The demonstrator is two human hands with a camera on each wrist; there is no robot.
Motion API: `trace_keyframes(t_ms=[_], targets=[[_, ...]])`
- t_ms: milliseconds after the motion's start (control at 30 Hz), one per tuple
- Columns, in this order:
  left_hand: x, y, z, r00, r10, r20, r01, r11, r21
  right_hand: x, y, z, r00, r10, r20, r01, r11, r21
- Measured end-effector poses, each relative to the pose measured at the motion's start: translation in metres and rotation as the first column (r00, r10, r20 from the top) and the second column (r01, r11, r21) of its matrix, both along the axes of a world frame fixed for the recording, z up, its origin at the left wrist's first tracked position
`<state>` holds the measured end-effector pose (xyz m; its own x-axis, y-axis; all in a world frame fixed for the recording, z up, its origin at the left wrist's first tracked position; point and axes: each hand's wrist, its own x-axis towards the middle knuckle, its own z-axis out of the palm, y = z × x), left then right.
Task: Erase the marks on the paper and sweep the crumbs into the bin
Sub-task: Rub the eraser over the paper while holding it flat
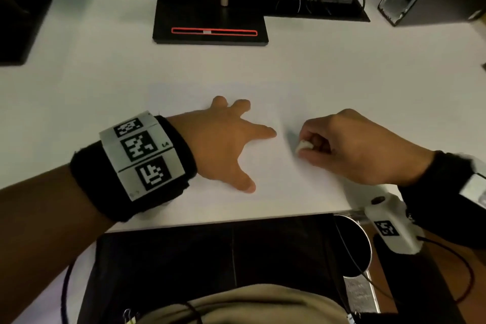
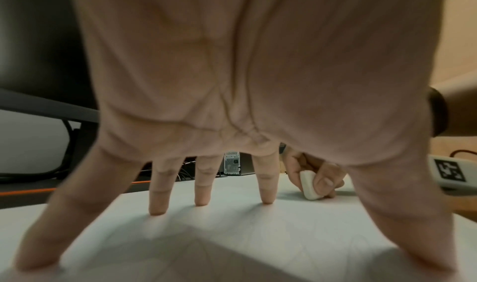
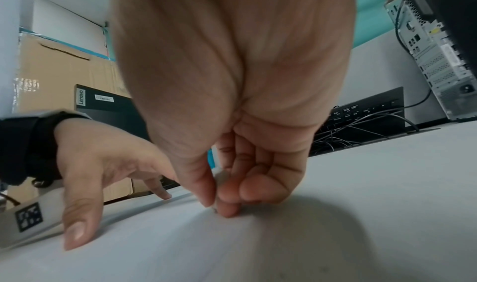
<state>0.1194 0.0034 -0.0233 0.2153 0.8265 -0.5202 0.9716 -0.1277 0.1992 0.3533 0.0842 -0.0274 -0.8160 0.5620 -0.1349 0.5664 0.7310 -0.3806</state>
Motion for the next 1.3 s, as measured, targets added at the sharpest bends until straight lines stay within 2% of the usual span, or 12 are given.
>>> trace_keyframes(t_ms=[133, 267, 433, 567, 700, 767, 867, 967, 1033, 1167, 1300], targets=[[0.001, 0.003, -0.001, 1.0, 0.006, 0.003, -0.006, 1.0, 0.027, -0.004, 0.002, -0.003, 1.0, -0.005, -0.016, 0.006, 0.997, 0.076], [0.002, 0.004, -0.001, 1.0, 0.004, 0.0, -0.004, 1.0, 0.029, -0.012, -0.01, -0.004, 0.996, 0.088, 0.023, -0.088, 0.996, 0.024], [0.003, 0.004, -0.002, 0.999, 0.011, -0.033, -0.011, 1.0, -0.004, -0.016, 0.006, -0.003, 1.0, 0.003, 0.013, -0.004, 0.997, 0.083], [0.003, 0.004, -0.001, 0.998, -0.003, -0.066, 0.001, 1.0, -0.025, -0.021, -0.012, -0.003, 0.993, 0.105, 0.047, -0.104, 0.994, -0.015], [0.004, 0.003, -0.002, 0.996, -0.006, -0.09, 0.002, 0.999, -0.044, -0.02, 0.005, -0.001, 1.0, 0.012, 0.027, -0.013, 0.998, 0.057], [0.004, 0.003, -0.002, 0.996, -0.009, -0.091, 0.005, 0.999, -0.043, -0.022, -0.002, -0.003, 0.999, 0.041, 0.031, -0.042, 0.997, 0.057], [0.003, 0.001, -0.001, 0.995, -0.013, -0.096, 0.009, 0.999, -0.045, -0.024, -0.012, -0.002, 0.993, 0.107, 0.05, -0.106, 0.994, -0.027], [0.003, 0.0, -0.001, 0.994, -0.013, -0.107, 0.007, 0.998, -0.057, -0.021, 0.003, -0.001, 1.0, 0.008, 0.022, -0.009, 1.0, 0.029], [0.003, 0.0, -0.001, 0.994, -0.012, -0.111, 0.005, 0.998, -0.062, -0.023, 0.001, -0.002, 1.0, -0.002, 0.018, 0.001, 0.998, 0.056], [0.003, 0.0, -0.001, 0.994, -0.012, -0.11, 0.005, 0.998, -0.067, -0.025, -0.017, 0.0, 0.991, 0.115, 0.063, -0.11, 0.99, -0.084], [0.003, 0.0, -0.001, 0.994, -0.009, -0.111, 0.001, 0.997, -0.074, -0.022, 0.003, 0.0, 0.999, 0.0, 0.032, -0.001, 0.999, 0.032]])
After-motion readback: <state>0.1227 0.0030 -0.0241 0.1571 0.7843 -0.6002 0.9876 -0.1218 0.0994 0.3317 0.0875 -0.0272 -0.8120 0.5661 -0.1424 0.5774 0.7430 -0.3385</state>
